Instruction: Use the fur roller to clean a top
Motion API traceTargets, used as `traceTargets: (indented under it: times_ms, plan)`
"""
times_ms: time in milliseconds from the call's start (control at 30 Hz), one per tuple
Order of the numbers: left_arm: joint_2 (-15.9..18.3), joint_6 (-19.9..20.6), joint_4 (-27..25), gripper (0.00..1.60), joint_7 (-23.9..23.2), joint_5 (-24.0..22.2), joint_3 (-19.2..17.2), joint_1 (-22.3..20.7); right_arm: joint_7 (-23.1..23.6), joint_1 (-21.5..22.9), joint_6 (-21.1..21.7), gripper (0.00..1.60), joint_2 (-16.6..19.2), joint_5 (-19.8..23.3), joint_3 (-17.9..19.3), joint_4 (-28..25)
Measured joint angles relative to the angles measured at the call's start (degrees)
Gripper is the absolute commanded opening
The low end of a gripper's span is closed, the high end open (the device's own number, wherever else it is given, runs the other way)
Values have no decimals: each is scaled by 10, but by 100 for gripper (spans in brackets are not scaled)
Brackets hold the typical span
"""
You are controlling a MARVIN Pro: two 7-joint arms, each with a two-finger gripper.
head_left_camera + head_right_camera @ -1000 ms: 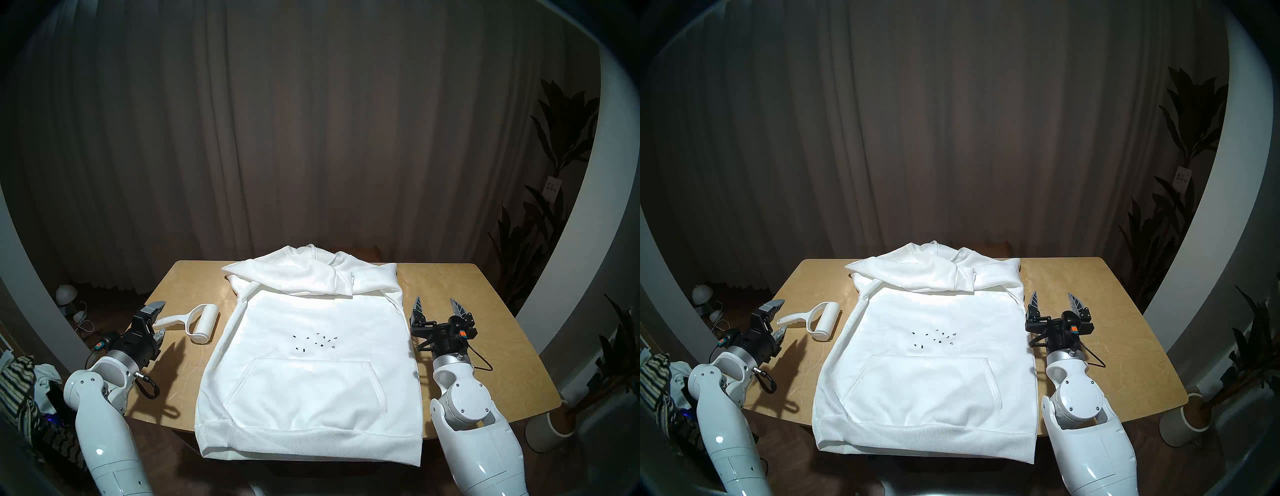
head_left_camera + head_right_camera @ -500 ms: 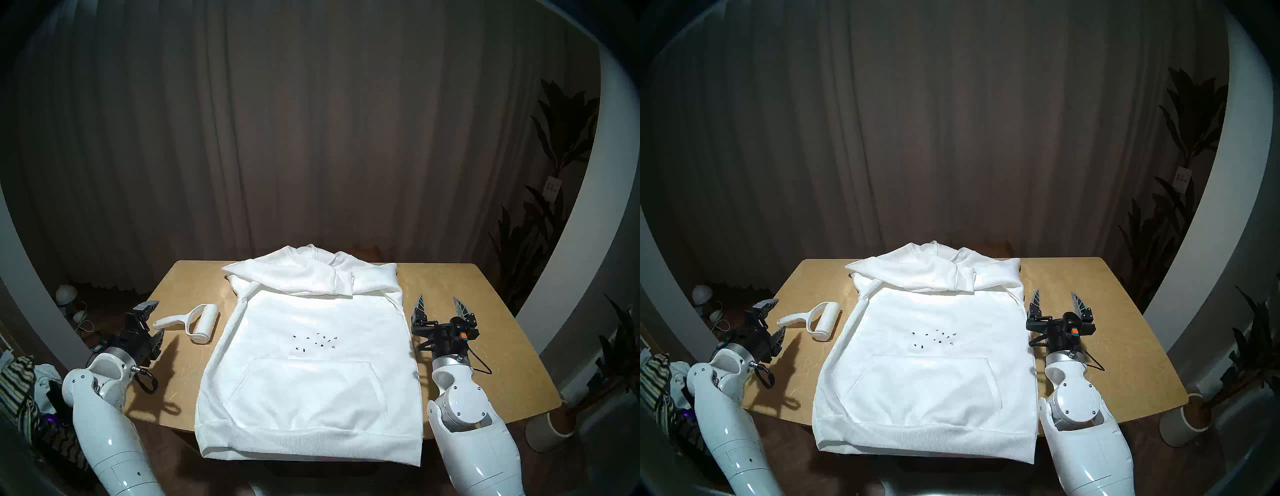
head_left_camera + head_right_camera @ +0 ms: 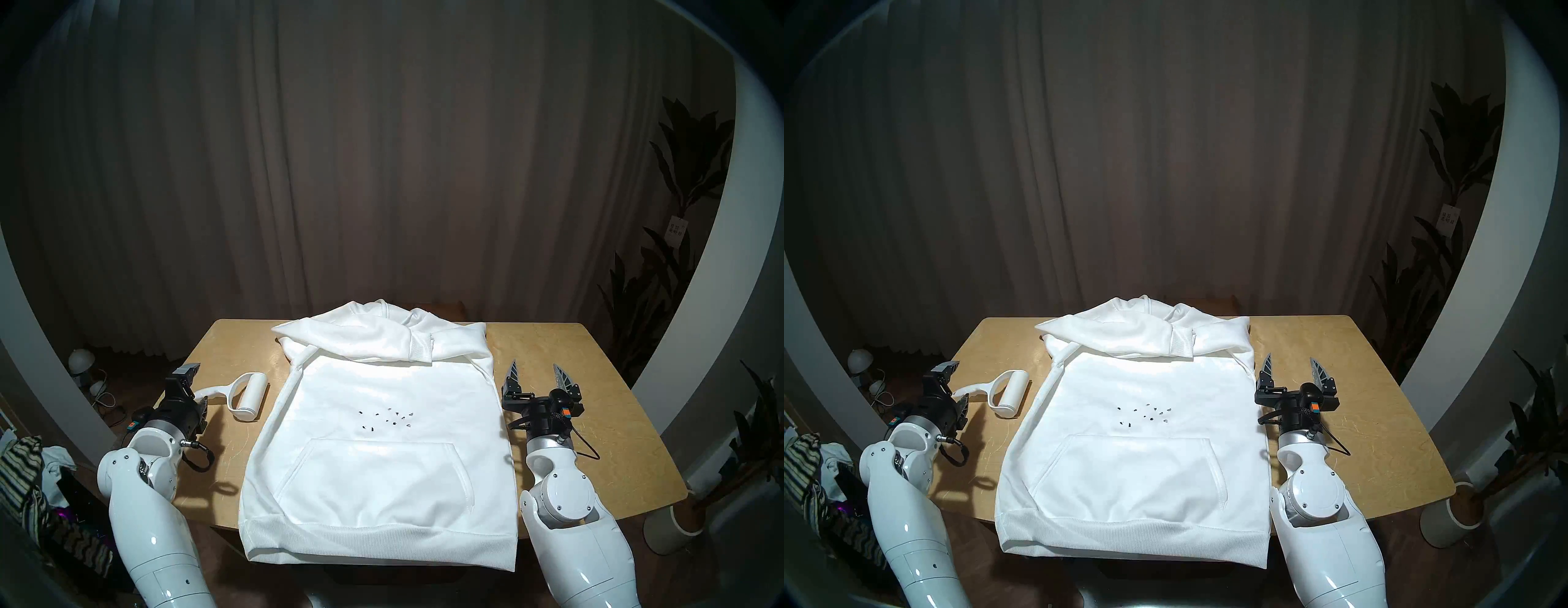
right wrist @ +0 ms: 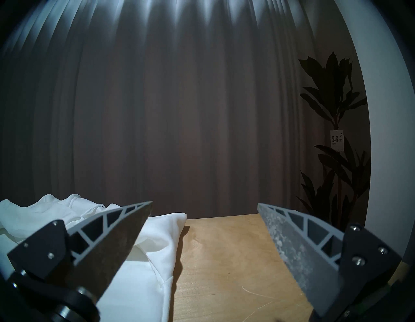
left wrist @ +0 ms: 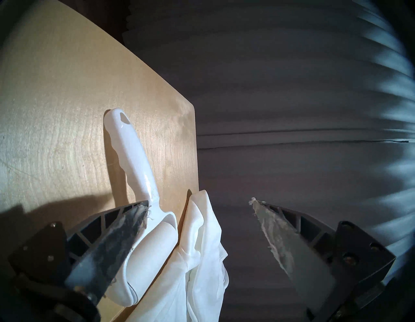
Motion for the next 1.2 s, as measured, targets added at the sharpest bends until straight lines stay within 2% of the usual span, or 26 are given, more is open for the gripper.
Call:
traceTargets:
  times_ms: [233, 667, 933, 1200]
  plan:
    - [1, -29, 9, 160, -15, 12, 13, 12, 6, 10, -3, 160, 6, 1, -2, 5]
    - [8, -37, 36, 160, -25, 33, 23, 12, 2, 19, -5, 160, 7, -12, -6, 6]
    - [16, -47, 49, 160, 25, 41, 22, -6, -13, 16, -8, 160, 2, -19, -8, 2]
    - [21, -52, 55, 160, 45, 42, 22, -18, -26, 8, -9, 160, -1, -26, -8, 0]
